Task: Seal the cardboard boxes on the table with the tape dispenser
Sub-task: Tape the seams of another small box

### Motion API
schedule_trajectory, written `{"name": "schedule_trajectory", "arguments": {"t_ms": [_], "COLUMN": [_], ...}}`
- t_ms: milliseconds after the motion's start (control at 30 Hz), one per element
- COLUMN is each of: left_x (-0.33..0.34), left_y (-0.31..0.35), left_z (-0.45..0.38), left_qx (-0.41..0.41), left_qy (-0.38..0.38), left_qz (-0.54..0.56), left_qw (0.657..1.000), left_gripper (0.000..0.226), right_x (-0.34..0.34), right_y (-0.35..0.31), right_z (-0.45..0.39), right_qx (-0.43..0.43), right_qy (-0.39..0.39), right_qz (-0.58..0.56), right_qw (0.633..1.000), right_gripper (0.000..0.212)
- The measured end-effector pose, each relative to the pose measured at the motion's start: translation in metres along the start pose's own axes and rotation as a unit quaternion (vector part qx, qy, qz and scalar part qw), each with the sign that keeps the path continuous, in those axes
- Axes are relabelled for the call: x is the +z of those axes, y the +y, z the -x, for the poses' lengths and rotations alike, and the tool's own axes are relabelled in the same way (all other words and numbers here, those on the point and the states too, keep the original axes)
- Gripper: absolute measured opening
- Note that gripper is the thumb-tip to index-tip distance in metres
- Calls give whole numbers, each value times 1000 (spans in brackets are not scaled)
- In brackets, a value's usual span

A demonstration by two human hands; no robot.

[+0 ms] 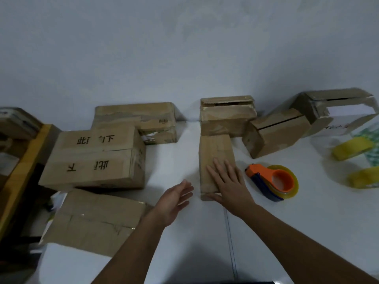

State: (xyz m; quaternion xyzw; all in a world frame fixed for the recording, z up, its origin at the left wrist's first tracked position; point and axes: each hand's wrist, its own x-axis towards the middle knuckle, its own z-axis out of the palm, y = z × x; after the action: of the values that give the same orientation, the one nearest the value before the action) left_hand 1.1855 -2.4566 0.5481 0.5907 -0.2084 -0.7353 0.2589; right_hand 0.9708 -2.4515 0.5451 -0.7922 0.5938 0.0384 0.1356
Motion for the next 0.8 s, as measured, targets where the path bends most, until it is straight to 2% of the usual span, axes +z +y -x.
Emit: {"name": "schedule_trajectory", "arguments": {"t_ms": [100, 233, 433, 600, 800], "left_x": [1, 8, 12, 17, 25], "left_y": [-15, -23, -25, -31, -34], "left_z": [6, 11, 6, 2, 0], "left_qx": [18, 99, 140, 168, 208], "left_qy": [-14, -4, 38, 59, 94], "left_qz": [11, -9, -60, -47, -117], "left_qw": [1000, 995, 988, 983, 967], "left_gripper": [35, 21, 6, 8, 11], "right_x": [4, 6, 5, 8, 9], "right_y": [-4, -9, -13, -12, -9], "right_z": [-1, 0, 2, 3, 4], "right_qx": [5, 21, 26, 20, 26], "right_qy": [3, 11, 21, 19, 27], "right_qz": [31, 39, 7, -10, -2], "right_qw": [1000, 999, 999, 1000, 999], "right_gripper": [87, 87, 87, 86, 84]}}
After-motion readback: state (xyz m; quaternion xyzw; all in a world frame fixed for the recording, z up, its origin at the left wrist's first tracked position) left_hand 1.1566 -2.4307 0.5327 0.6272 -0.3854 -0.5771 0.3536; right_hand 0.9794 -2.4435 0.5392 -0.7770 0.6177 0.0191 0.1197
